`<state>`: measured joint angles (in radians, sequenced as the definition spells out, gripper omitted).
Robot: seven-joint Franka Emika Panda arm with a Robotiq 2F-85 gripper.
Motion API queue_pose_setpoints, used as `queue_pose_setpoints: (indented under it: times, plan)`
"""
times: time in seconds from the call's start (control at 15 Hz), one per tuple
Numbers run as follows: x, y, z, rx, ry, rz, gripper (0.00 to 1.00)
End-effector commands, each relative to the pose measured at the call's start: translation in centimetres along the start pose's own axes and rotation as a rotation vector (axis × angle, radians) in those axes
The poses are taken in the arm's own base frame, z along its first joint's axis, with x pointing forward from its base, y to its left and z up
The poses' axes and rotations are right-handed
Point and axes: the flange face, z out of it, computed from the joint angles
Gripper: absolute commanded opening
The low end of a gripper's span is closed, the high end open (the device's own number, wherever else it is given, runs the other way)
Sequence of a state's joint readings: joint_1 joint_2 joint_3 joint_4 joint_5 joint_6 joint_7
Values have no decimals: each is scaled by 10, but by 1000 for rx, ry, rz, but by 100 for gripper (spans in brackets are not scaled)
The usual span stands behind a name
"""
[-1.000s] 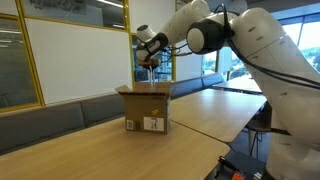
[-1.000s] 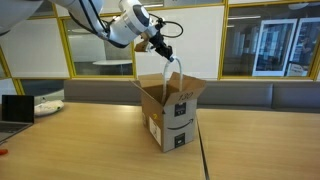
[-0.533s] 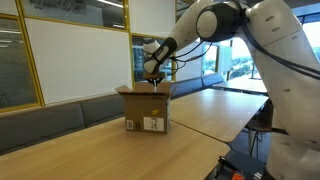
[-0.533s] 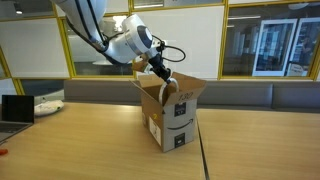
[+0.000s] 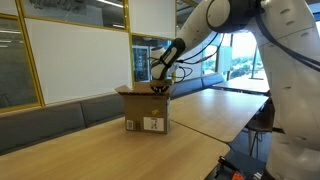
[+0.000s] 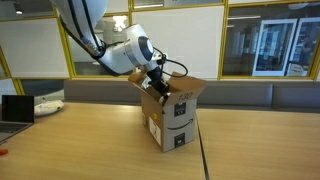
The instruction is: Put the objects on the table into the box.
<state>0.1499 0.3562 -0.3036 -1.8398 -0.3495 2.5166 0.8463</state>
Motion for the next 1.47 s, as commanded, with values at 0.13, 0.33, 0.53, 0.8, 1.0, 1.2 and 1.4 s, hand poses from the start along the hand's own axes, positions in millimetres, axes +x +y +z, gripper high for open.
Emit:
queue_pose_setpoints:
  times: [0.13,0.33,0.53,0.8,1.0,1.2,1.4]
  plan:
    - [5,9,-3,23,-12,-36,12]
    - [7,13,4,27,-31,-51,41]
    - [11,20,6,23,-43,-70,64]
    - [11,22,-12,9,-22,-113,94]
    - [8,18,-46,11,23,-160,100]
    - [-4,16,-93,27,80,-224,100]
    - [-27,26,-141,36,111,-299,100]
